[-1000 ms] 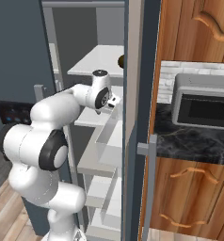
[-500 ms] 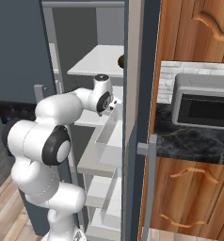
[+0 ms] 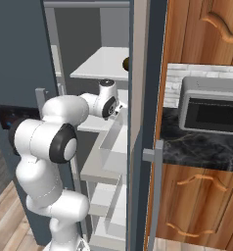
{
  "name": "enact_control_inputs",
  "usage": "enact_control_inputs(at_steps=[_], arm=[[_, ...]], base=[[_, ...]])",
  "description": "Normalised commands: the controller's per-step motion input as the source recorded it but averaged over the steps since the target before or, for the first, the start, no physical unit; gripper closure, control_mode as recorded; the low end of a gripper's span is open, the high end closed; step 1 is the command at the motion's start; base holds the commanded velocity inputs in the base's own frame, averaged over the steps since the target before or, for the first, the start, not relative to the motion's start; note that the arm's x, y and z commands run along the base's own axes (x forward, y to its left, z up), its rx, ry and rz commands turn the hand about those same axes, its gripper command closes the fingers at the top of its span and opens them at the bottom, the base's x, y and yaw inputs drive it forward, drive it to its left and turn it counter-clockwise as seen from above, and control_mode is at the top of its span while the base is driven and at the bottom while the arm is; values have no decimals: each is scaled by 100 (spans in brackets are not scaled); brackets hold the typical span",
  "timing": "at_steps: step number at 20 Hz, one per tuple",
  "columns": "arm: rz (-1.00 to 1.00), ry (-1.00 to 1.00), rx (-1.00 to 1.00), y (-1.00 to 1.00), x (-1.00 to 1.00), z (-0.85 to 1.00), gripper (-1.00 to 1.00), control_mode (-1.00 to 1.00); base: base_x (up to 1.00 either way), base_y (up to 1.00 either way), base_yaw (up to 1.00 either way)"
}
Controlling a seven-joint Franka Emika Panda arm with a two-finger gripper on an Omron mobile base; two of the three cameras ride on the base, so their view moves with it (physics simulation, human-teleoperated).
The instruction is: Place the cold items (avocado and tangerine) from the fridge in one tupperware on the dining counter. Place the warm items (kebab skewer and hot dog) in the stove area in another tupperware.
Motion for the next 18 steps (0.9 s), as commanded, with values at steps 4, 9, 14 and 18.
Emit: enact_control_inputs(at_steps=[4,9,14,18], arm=[[0,0,0,-4,34,-10,-100,-100],[0,0,0,-8,42,-4,-100,-100],[0,0,0,-9,42,-5,-100,-100],[0,1,0,-9,40,-8,-100,-100]], base=[[0,0,0],[0,0,0],[0,0,0],[0,0,0]])
